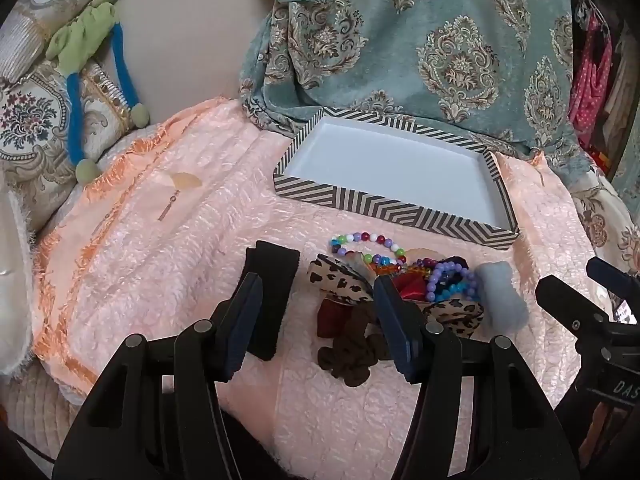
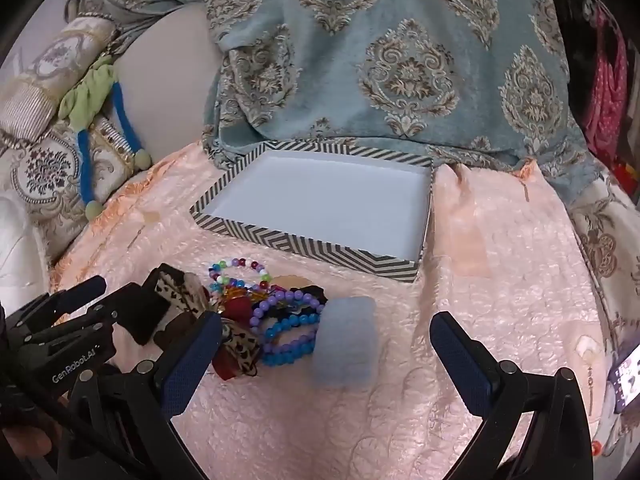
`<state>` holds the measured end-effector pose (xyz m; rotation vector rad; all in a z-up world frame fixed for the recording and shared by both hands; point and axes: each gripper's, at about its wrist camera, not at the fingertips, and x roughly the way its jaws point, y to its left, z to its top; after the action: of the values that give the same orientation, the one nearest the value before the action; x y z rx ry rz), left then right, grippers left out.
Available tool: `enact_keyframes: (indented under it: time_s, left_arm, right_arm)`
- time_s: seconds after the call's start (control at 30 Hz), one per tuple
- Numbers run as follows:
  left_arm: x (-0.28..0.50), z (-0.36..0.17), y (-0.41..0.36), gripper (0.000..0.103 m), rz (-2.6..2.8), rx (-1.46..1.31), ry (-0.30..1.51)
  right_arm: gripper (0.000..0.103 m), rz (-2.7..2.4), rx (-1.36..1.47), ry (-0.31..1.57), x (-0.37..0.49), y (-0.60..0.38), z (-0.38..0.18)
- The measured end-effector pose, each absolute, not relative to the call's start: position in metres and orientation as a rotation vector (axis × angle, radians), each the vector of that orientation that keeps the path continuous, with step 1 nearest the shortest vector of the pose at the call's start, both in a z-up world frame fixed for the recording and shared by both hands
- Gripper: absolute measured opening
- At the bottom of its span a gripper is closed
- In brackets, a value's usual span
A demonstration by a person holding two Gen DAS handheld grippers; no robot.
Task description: Organize jewelry
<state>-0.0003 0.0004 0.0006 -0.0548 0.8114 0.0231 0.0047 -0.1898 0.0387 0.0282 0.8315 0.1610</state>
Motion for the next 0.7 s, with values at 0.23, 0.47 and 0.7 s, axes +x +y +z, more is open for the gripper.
enact_keyframes:
  time_s: [0.23, 0.47, 0.7]
  left_arm:
    - [-0.007, 0.002, 0.005, 0.058, 0.039, -0.053, 0.810]
    - [-0.004, 0.005, 0.009, 0.058, 0.052, -0.055, 0.816]
    - [-0.005, 0.006, 0.006, 0.058, 0.078, 0.002, 0.814]
  right_arm:
    - [0.103, 0.181, 0.016, 0.802, -0.003, -0.180, 0.046]
    - [0.103, 0.186, 0.005, 0.799, -0.005, -0.175, 0.049]
    - [0.103, 0.186, -0.008, 0.795, -0.007, -0.172, 0.050]
